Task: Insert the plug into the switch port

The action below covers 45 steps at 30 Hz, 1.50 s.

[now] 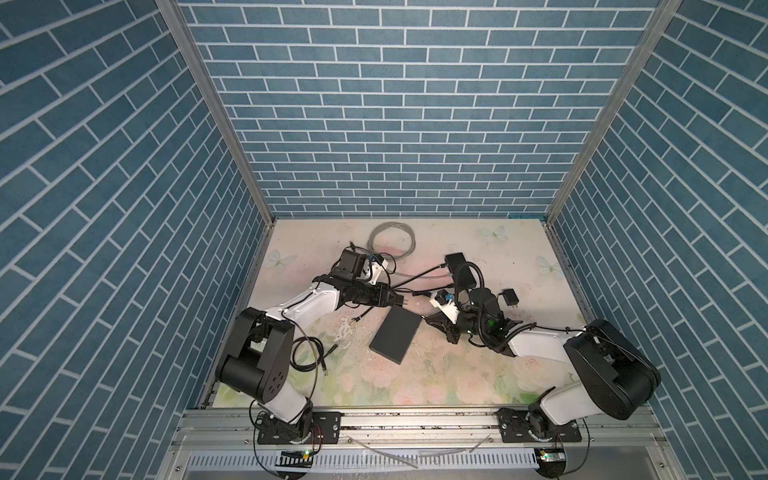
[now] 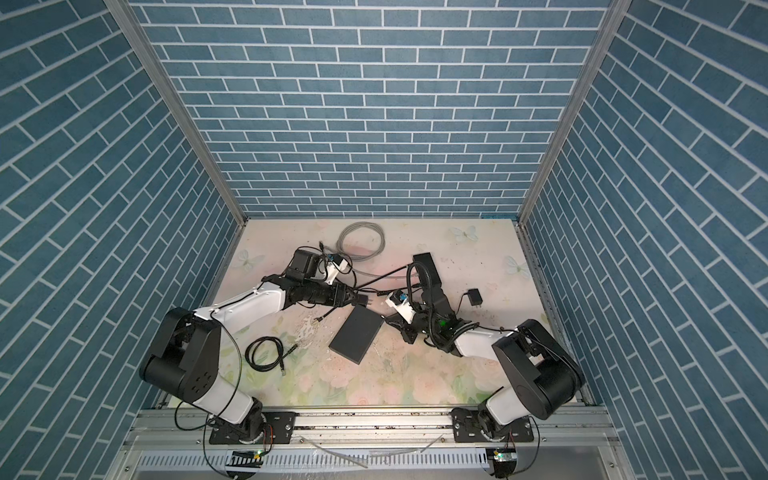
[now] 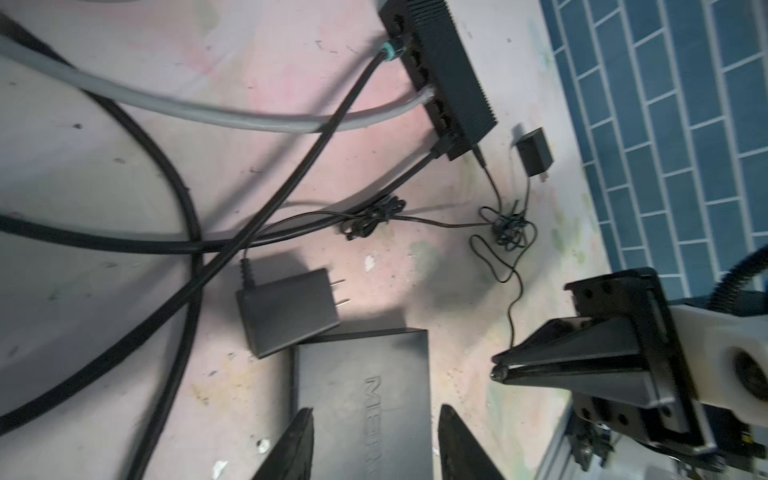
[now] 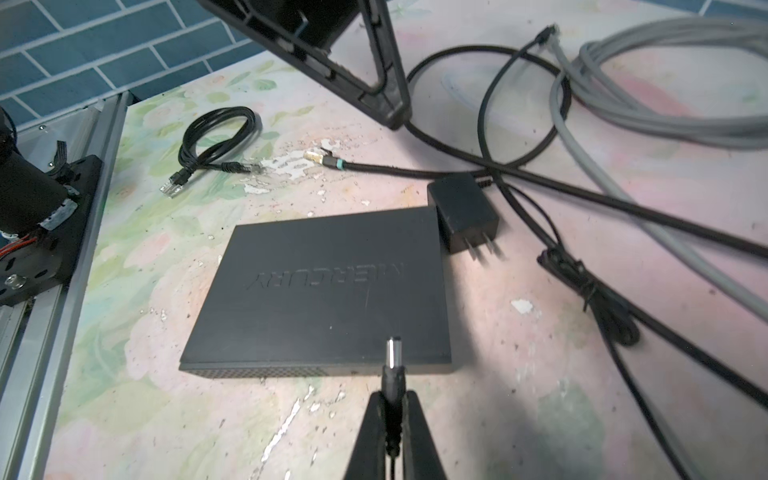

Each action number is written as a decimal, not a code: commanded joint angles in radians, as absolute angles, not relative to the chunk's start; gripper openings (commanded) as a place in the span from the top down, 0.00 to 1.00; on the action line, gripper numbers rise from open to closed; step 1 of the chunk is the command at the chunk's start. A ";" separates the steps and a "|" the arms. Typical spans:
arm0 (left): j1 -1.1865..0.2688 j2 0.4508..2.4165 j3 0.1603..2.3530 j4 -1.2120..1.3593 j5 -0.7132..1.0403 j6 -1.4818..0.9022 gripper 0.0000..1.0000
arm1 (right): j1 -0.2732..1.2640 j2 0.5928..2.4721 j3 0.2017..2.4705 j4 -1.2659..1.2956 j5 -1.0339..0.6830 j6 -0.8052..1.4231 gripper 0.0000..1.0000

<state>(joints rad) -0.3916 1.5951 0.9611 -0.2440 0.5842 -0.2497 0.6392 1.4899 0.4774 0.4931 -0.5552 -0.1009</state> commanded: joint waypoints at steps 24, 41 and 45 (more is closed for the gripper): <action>-0.487 1.798 1.010 -0.297 0.531 -0.171 0.46 | 0.692 1.682 0.445 0.693 -0.478 -0.055 0.98; -0.504 1.847 1.059 -0.340 0.568 -0.124 0.47 | 0.692 1.746 0.471 0.765 -0.515 -0.086 0.98; -0.508 1.862 1.075 -0.364 0.585 -0.099 0.48 | 0.692 1.749 0.477 0.771 -0.507 -0.087 0.99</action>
<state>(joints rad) -0.4896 1.8290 1.0554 -0.3260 0.5404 -0.1337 0.6872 1.7279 0.4423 0.7521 -0.5018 -0.0605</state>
